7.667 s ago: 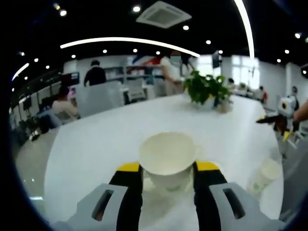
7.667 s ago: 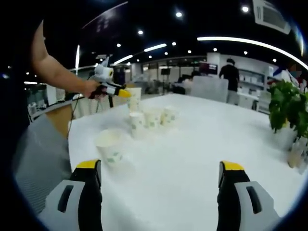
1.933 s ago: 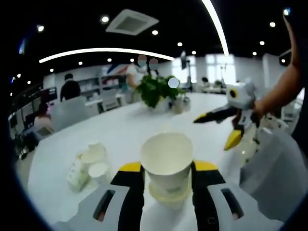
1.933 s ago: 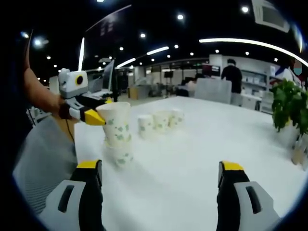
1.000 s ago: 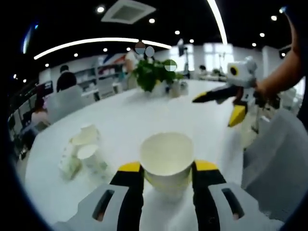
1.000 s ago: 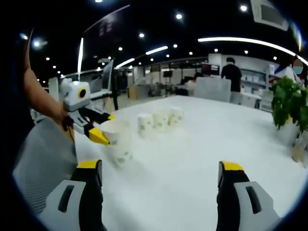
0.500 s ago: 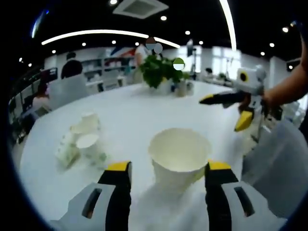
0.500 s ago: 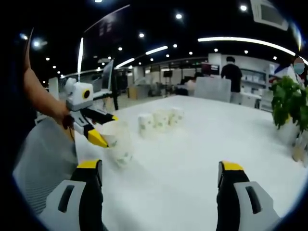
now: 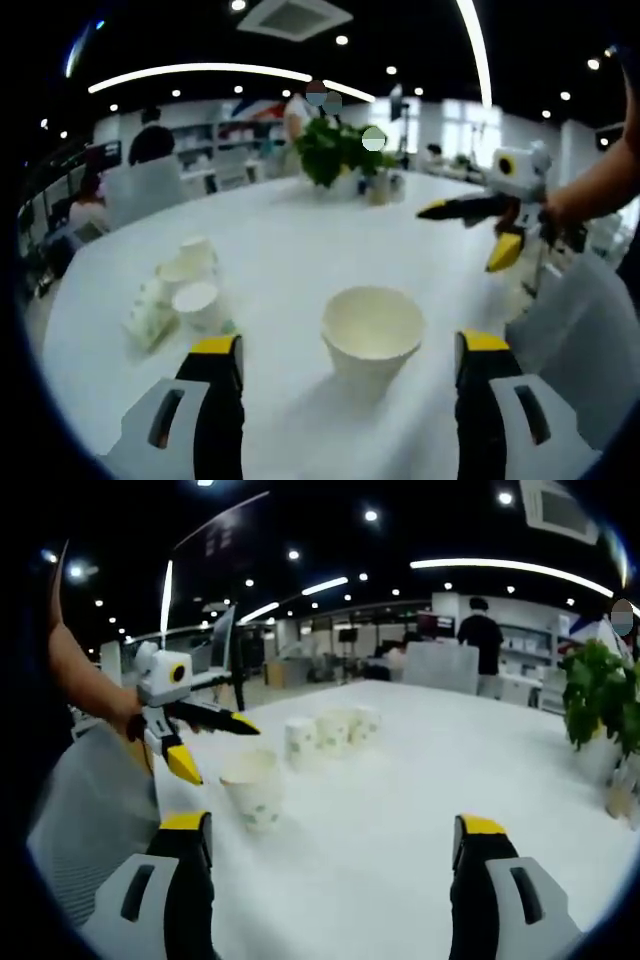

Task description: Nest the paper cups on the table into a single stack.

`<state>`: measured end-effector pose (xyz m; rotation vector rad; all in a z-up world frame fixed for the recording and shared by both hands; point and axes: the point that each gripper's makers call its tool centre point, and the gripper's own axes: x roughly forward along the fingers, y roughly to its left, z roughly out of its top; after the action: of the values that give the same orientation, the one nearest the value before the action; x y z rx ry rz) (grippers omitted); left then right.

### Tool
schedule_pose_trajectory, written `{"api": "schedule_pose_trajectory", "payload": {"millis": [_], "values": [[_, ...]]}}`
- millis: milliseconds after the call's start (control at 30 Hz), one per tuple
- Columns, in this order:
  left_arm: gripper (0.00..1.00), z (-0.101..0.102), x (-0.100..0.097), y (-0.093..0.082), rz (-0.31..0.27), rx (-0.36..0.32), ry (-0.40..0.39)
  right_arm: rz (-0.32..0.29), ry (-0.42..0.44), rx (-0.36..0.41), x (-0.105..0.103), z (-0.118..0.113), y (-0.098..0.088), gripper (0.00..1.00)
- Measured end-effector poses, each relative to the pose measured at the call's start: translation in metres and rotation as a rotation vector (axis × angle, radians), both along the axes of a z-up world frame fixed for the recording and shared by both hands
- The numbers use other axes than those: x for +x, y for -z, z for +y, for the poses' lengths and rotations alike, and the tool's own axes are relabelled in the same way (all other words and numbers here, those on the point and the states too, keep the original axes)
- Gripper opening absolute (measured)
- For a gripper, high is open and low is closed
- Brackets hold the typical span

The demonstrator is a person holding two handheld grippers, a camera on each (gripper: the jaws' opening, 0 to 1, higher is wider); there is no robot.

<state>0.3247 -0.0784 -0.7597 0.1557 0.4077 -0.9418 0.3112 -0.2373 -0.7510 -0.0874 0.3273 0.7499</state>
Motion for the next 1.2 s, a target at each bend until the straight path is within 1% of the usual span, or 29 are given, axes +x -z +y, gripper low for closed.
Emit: {"api": "schedule_pose_trajectory", "payload": {"millis": [100,300,467,600,667,767,900,1000,1067,1200], "values": [[0.90,0.008,0.003,-0.003,-0.007,-0.002,-0.010,-0.003,-0.001,0.000,0.002,0.000,-0.003,0.99],[0.94,0.031,0.010,-0.015,-0.017,-0.032,-0.052,-0.018,-0.006,0.000,0.006,0.000,-0.010,0.99],[0.98,0.048,0.014,-0.017,-0.016,-0.041,-0.082,-0.028,-0.009,-0.006,0.010,-0.001,-0.014,0.99],[0.98,0.063,0.015,-0.020,-0.024,-0.045,-0.107,-0.031,-0.008,-0.013,0.011,-0.004,-0.015,0.99],[0.98,0.068,0.014,-0.023,-0.028,-0.057,-0.113,-0.031,-0.007,-0.014,0.011,-0.005,-0.015,0.99],[0.98,0.078,0.014,-0.021,-0.033,-0.052,-0.123,-0.032,-0.008,0.002,0.011,-0.005,-0.018,1.00],[0.98,0.090,0.011,-0.021,-0.033,-0.061,-0.133,-0.037,-0.008,0.000,0.014,-0.006,-0.018,1.00],[0.98,0.098,0.010,-0.020,-0.034,-0.055,-0.140,-0.041,-0.009,-0.002,0.014,-0.006,-0.019,1.00],[0.98,0.104,0.008,-0.016,-0.033,-0.042,-0.151,-0.040,-0.008,0.001,0.015,-0.006,-0.019,1.00],[0.98,0.114,0.001,-0.014,-0.022,-0.059,-0.176,-0.038,-0.005,0.005,0.015,-0.006,-0.020,1.00]]}}
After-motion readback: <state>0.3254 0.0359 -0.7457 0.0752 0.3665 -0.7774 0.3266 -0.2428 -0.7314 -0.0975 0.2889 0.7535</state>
